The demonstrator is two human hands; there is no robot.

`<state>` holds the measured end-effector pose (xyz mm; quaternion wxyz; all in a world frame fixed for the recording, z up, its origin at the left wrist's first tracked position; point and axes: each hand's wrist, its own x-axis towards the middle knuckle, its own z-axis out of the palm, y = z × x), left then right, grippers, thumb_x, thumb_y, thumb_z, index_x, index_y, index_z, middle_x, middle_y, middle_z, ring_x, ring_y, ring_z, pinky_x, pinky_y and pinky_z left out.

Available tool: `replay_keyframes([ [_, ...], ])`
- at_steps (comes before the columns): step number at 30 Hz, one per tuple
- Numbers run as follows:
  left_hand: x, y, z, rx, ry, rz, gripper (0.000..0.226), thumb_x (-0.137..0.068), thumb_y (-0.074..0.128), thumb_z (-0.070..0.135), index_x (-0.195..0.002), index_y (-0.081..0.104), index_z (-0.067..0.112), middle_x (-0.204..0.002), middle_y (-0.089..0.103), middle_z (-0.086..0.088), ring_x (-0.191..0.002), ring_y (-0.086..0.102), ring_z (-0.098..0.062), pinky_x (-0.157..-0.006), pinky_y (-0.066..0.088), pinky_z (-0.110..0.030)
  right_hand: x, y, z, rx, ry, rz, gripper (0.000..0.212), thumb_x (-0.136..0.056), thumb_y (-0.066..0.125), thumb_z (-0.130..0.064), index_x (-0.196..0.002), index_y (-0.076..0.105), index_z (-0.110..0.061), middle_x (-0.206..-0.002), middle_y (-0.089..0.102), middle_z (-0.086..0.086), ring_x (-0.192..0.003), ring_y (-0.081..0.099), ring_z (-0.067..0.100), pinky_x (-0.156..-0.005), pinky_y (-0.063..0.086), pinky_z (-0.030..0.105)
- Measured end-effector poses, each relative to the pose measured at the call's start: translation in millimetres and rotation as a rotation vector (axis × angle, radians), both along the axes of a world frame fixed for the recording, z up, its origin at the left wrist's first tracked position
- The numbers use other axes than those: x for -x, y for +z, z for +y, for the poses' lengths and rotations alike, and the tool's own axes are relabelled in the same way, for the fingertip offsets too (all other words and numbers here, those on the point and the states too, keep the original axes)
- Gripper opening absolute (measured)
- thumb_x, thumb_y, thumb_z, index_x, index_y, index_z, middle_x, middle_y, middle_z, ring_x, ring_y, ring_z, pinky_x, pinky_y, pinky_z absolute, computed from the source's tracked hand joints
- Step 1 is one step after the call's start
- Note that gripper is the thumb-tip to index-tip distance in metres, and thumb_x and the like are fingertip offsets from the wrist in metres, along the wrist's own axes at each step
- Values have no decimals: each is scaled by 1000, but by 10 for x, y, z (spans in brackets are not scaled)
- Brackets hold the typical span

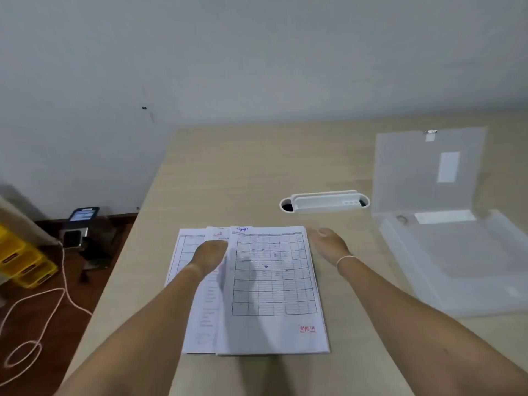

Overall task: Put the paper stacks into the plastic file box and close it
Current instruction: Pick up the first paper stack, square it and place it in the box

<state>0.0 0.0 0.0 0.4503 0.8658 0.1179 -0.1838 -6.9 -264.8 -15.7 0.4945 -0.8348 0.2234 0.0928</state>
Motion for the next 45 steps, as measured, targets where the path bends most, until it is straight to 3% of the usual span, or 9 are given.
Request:
replay_keyframes([
  [7, -38, -345, -71, 104, 145, 112, 27, -94, 42, 19, -67, 46, 23, -85, 54, -6, -86, 52, -27, -81, 51, -40, 23, -359, 85, 26, 2, 100, 66, -87, 45, -55, -136, 43, -11, -141, 48, 8, -128, 45, 27, -97, 36, 32],
  [11, -44, -418, -82, 50, 127, 165, 23, -85, 47, 25, -69, 52, 10, -75, 57, -8, -76, 57, -30, -73, 46, -36, 55, -439, 165, 46, 34, 34, 42, -88, 45, -46, -87, 60, -7, -86, 64, 12, -82, 60, 29, -67, 43, 32],
  [16, -34, -484, -138, -1, 108, 210, 32, -74, 50, 32, -93, 55, 7, -116, 62, -22, -105, 58, -37, -87, 50, -46, 100, -431, 198, 40, 20, 24, 45, -88, 48, -40, -71, 51, 1, -67, 47, 12, -61, 45, 23, -58, 30, 30],
  [20, -74, -502, -190, -9, 156, 245, 54, -71, 52, 31, -117, 52, 2, -129, 49, -19, -118, 52, -38, -95, 47, -50, 132, -424, 199, 33, 22, 23, 41, -89, 48, -38, -73, 47, 0, -73, 46, 10, -63, 40, 22, -58, 30, 30],
  [24, -82, -515, -198, 106, 215, 211, 35, -64, 54, 26, -97, 48, 12, -111, 58, -16, -108, 57, -35, -92, 50, -48, 136, -427, 201, 22, 25, 17, 41, -89, 48, -36, -73, 48, 2, -75, 44, 8, -62, 39, 21, -56, 29, 29],
  [27, -86, -541, -223, 207, 264, 159, 18, -75, 54, 11, -92, 48, 9, -92, 56, -13, -82, 55, -28, -72, 46, -37, 131, -428, 200, 30, 34, 11, 37, -89, 48, -34, -67, 40, -6, -67, 35, 3, -56, 33, 18, -52, 25, 29],
  [32, -54, -597, -217, 273, 270, 159, 37, -80, 54, 4, -117, 54, 2, -104, 64, -16, -94, 61, -31, -82, 50, -39, 155, -433, 211, 13, 18, -22, 32, -89, 49, -31, -69, 34, -11, -65, 30, 3, -54, 26, 18, -51, 21, 30],
  [40, -6, -534, -185, 412, 186, 124, 28, -90, 48, 1, -114, 50, 15, -103, 59, -11, -87, 60, -27, -79, 50, -40, 187, -501, 166, 19, -42, -36, 30, -86, 51, -31, -62, 49, -13, -69, 41, 2, -71, 39, 21, -59, 30, 30],
  [45, 118, -284, -239, 542, 93, -33, 25, -90, 50, 7, -104, 53, 27, -106, 67, -5, -93, 66, -24, -76, 53, -35, 252, -440, 50, -371, -146, -24, 29, -85, 54, -13, -113, 60, -12, -108, 68, 8, -101, 63, 26, -89, 51, 40],
])
